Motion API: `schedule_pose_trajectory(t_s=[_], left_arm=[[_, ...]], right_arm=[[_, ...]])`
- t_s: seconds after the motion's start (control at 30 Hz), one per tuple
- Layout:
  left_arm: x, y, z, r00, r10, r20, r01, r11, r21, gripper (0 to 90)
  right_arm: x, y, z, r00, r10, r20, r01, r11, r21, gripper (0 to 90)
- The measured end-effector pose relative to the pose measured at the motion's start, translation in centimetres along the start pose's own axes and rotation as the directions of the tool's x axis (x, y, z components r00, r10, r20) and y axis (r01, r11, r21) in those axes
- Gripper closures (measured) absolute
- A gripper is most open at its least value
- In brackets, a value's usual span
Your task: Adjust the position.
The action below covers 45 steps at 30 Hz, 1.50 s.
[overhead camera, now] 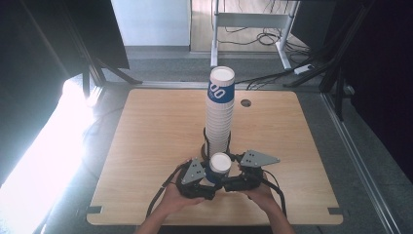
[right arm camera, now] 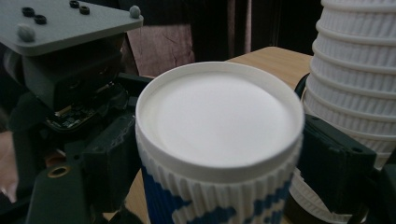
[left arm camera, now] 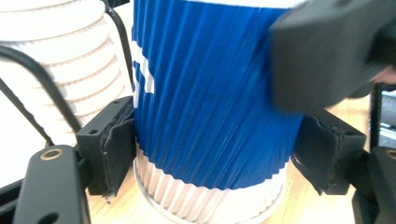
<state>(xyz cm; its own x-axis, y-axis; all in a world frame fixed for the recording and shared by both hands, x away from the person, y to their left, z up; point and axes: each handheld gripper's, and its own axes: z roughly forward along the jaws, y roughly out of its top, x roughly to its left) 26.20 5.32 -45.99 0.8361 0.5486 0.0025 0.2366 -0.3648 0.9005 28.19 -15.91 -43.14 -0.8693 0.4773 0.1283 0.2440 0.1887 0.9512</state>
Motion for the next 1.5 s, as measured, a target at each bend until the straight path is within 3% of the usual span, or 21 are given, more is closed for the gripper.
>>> schedule_pose_trajectory(t_s=[0.2,0.4,0.67,0.73,0.77,0.87,0.93,0.97,1.0,1.13,1.27,1.37,1.5], left_arm=[[0.3,-0.3,0.0,0.9981,0.049,-0.038,-0.047,0.9974,0.055,20.9],[0.2,-0.8,0.3,0.9894,0.128,-0.069,-0.118,0.9838,0.135,20.8],[0.1,-1.0,0.5,0.9807,0.169,-0.097,-0.15,0.9717,0.183,20.9],[0.0,-0.9,0.4,0.9721,0.202,-0.119,-0.175,0.9631,0.204,20.9],[0.0,-0.9,0.4,0.9721,0.202,-0.119,-0.175,0.9631,0.204,20.9],[-0.3,-0.9,0.4,0.9594,0.244,-0.141,-0.208,0.9505,0.231,20.9],[-0.8,-0.9,0.6,0.9455,0.287,-0.155,-0.242,0.9356,0.257,20.9],[-0.8,-0.9,0.6,0.9455,0.287,-0.155,-0.242,0.9356,0.257,20.9],[-0.9,-0.9,0.7,0.941,0.3,-0.157,-0.253,0.9311,0.263,20.9],[-1.6,-0.9,0.9,0.9209,0.354,-0.163,-0.298,0.9089,0.292,20.8],[-2.3,-0.9,1.2,0.8964,0.409,-0.171,-0.344,0.8852,0.313,20.7],[-2.5,-0.8,1.2,0.892,0.419,-0.169,-0.352,0.8792,0.321,20.7],[-2.5,-0.8,1.1,0.8918,0.42,-0.168,-0.355,0.88,0.316,20.5]], right_arm=[[-0.4,0.1,-0.8,0.9999,-0.001,-0.016,0.001,1.0,0.015,17.8],[-0.8,-0.2,-1.1,0.9998,0.001,-0.02,0.0,0.999,0.046,17.2],[-1.2,-0.6,-1.1,0.9998,-0.001,-0.021,0.002,0.997,0.079,16.8],[-1.2,-0.7,-1.1,0.9995,0.0,-0.03,0.003,0.995,0.096,16.2],[-1.2,-0.7,-1.1,0.9994,0.0,-0.033,0.003,0.995,0.102,16.0],[-1.2,-0.8,-0.9,0.9991,0.0,-0.042,0.005,0.993,0.121,15.3],[-1.2,-1.0,-0.6,0.9989,0.005,-0.047,0.002,0.989,0.145,14.6],[-1.2,-1.0,-0.6,0.9989,0.005,-0.047,0.002,0.989,0.145,14.6],[-1.3,-1.2,-0.4,0.9989,0.008,-0.046,0.0,0.987,0.161,14.4],[-1.3,-1.4,0.0,0.9986,0.017,-0.051,-0.008,0.983,0.182,14.6],[-1.3,-1.8,0.5,0.9979,0.019,-0.061,-0.006,0.978,0.208,16.9],[-1.4,-1.9,0.7,0.9971,0.025,-0.072,-0.009,0.977,0.211,18.8],[-1.4,-2.0,0.8,0.9954,0.033,-0.09,-0.013,0.976,0.216,23.9]])
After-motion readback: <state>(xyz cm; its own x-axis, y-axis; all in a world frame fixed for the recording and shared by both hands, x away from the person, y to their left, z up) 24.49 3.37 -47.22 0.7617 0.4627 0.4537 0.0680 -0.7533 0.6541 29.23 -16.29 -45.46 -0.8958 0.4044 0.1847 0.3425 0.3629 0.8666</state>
